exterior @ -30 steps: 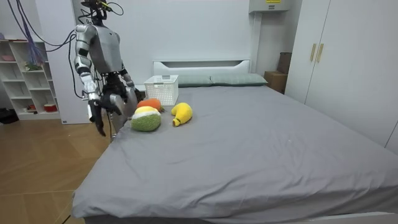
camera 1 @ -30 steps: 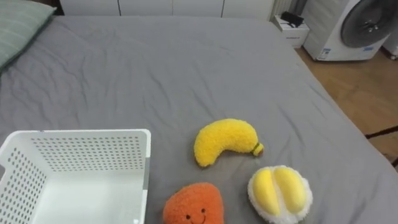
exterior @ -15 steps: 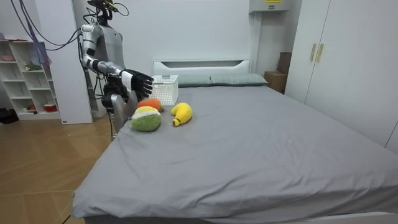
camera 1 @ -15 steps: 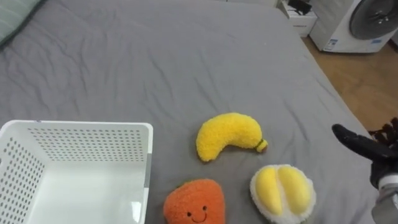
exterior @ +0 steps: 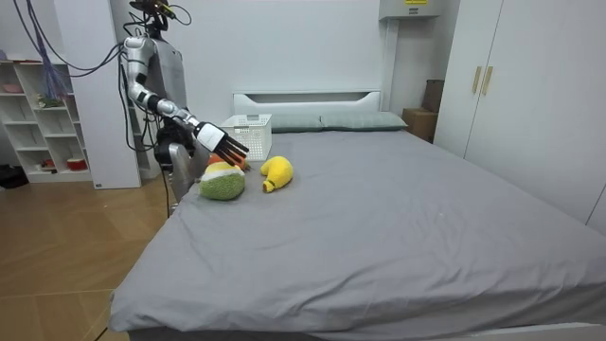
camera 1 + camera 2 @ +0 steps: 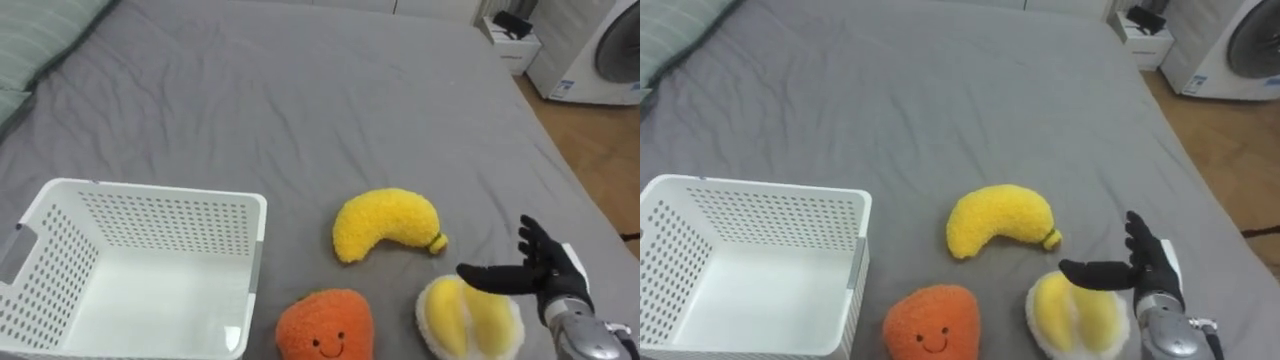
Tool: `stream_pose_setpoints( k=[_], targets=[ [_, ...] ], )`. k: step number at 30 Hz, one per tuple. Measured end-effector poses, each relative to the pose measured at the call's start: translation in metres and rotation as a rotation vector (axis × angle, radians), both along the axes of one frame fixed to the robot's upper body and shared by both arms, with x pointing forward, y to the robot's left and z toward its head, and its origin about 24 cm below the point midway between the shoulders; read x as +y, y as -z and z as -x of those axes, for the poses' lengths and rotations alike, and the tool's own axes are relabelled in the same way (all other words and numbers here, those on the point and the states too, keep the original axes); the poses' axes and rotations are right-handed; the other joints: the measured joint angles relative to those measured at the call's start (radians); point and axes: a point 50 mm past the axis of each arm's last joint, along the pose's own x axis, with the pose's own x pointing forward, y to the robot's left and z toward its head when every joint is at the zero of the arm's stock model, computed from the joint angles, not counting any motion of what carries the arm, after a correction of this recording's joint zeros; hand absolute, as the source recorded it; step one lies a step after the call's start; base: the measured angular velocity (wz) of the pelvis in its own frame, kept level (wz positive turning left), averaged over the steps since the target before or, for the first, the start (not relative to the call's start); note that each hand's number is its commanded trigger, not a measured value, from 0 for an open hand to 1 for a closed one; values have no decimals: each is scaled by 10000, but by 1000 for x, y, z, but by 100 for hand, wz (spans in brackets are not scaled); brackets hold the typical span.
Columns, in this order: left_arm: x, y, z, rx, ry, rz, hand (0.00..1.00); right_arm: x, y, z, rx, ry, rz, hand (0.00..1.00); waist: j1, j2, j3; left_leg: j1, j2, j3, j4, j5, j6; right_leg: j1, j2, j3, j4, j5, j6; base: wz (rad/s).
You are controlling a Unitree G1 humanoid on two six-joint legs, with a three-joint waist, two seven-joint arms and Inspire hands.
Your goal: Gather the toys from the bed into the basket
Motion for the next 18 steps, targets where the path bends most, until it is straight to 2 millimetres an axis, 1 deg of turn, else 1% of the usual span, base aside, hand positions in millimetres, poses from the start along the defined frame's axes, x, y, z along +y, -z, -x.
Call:
stream_pose_setpoints(
  k=[3,6,10,12,14,18],
  targets=[
    [0,0,1,79,-29,41,0,-2,9,4,636,-267,173,0,4,-18,10,-16,-9,-74,16,-2,2,-1,19,-36,-6,-4,7,6],
    [0,0,-6,-57,-7,149,0,-4,20,11,1346,-258,-13,0,-2,2,27,-37,-9,-119,14,-2,1,-3,20,-38,-16,-11,17,4],
    [-1,1,-10,-151,38,287,0,-5,28,18,1904,-266,-217,0,-10,39,39,-34,-9,-117,10,-2,0,-3,10,-31,-21,-16,20,0],
    [0,1,-11,-169,68,387,0,-6,32,21,2162,-208,-173,0,-17,-5,40,-22,-9,-117,15,-2,0,12,4,-35,-20,-17,20,0],
    [0,1,-11,-159,80,444,0,-7,33,22,2235,-242,-82,0,-21,-48,61,-22,-10,-115,21,-2,0,13,3,-38,-19,-17,20,0],
    [1,0,-8,-61,68,475,0,-8,35,24,2404,-300,104,0,-17,-145,60,-22,-11,-114,23,-2,0,14,30,-40,-21,-17,20,0]
  ],
)
